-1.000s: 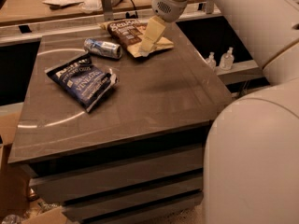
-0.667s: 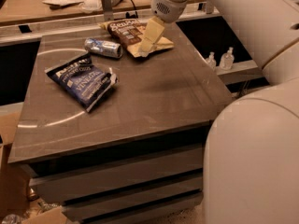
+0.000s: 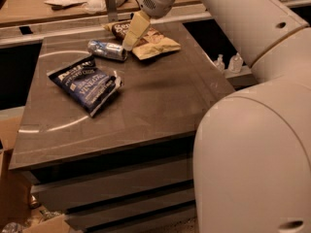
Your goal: Place redbull can upright
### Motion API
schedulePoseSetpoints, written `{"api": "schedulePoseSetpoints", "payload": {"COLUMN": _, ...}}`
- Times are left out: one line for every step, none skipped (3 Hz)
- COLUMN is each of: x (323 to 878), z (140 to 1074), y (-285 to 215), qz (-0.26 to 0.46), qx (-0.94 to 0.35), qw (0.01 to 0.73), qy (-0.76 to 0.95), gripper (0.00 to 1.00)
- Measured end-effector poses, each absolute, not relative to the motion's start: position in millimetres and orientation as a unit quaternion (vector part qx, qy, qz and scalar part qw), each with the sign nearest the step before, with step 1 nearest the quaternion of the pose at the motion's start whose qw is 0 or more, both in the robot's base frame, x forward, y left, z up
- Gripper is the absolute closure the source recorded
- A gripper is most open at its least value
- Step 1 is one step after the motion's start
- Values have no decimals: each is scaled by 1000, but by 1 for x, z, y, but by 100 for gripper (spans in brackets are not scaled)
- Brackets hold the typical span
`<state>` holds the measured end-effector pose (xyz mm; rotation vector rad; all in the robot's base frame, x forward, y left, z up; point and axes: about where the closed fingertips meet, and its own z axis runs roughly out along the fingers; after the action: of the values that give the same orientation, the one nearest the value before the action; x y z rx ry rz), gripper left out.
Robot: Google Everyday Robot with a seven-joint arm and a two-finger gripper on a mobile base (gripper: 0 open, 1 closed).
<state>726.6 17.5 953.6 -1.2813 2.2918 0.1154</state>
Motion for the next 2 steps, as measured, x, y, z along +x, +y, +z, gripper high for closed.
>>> {"api": "schedulePoseSetpoints", "payload": {"x": 738, "z": 953, "y": 54, "qz": 57, "qx": -464, "qw": 260, "qy": 845, "gripper": 0}}
{"api": "schedulePoseSetpoints", "payload": {"x": 751, "z": 947, "y": 95, "qz": 74, "qx": -466, "qw": 258, "qy": 844, "gripper": 0}}
